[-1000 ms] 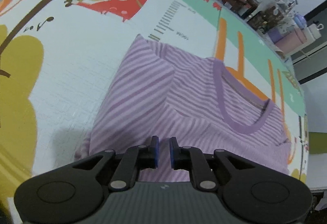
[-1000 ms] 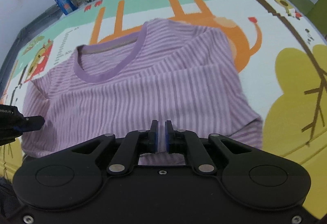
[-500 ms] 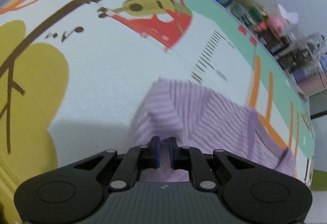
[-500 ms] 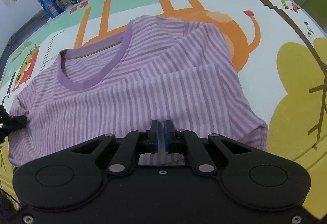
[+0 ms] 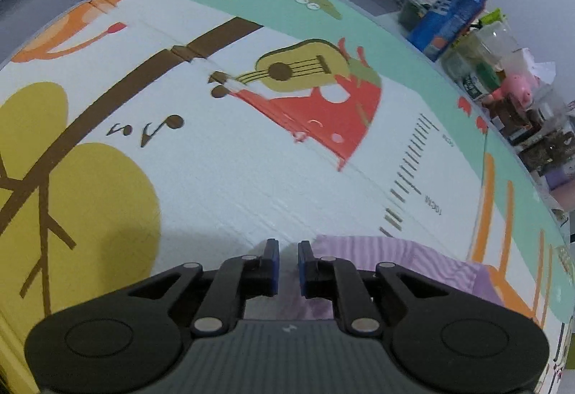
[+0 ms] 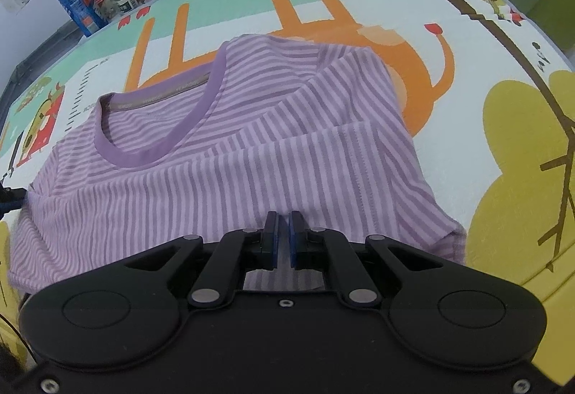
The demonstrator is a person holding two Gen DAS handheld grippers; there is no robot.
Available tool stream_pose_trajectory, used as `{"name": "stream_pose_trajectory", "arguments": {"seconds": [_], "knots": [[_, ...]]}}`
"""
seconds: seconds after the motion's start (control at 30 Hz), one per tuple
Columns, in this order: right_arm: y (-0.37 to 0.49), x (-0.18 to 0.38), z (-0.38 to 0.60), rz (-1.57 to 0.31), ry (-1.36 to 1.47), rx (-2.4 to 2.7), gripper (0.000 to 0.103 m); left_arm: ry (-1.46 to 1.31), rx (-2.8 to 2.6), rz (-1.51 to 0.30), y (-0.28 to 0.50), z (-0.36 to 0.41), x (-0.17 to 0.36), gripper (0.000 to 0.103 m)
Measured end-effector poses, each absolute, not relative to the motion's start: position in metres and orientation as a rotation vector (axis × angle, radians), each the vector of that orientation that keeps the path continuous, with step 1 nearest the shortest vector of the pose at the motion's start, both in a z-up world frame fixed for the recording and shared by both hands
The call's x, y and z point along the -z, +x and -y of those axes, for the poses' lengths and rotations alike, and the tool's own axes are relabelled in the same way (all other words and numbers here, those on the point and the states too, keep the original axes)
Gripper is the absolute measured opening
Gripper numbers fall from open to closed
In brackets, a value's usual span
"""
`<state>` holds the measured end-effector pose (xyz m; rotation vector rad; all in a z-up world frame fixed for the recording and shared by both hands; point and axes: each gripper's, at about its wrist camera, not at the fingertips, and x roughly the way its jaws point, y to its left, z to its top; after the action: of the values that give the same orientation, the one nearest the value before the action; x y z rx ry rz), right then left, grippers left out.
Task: Fold clothes
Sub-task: 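Pull the left tool back from the shirt and open it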
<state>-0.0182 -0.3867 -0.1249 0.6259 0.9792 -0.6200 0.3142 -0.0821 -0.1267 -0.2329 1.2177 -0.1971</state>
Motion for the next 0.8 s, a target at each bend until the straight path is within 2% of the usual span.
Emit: {"name": "stream_pose_trajectory", "arguments": {"seconds": [0.1,0.33,0.5,0.57,0.8], "knots": [[-0.018,0.123,0.386,-0.979,0.627,0.63,0.005,-0.288,0.207,-1.227,0.313,0.074,0.123,0.013],[-0.01,0.099,0.371,-0.927,0.624,0.594,0.006,-0.231,0.299,-1.185,0.297,0.079,0.091,0.014],[0.013,0.078,0.336,-0.895,0.607,0.473,0.006,-0.19,0.425,-1.231,0.284,0.087,0.079,0.021],[0.024,0.072,0.319,-0.888,0.607,0.414,0.006,-0.157,0.491,-1.253,0.279,0.092,0.078,0.027],[0.074,0.074,0.253,-0.907,0.618,0.233,0.006,-0.048,0.595,-1.291,0.266,0.103,0.088,0.029]]}}
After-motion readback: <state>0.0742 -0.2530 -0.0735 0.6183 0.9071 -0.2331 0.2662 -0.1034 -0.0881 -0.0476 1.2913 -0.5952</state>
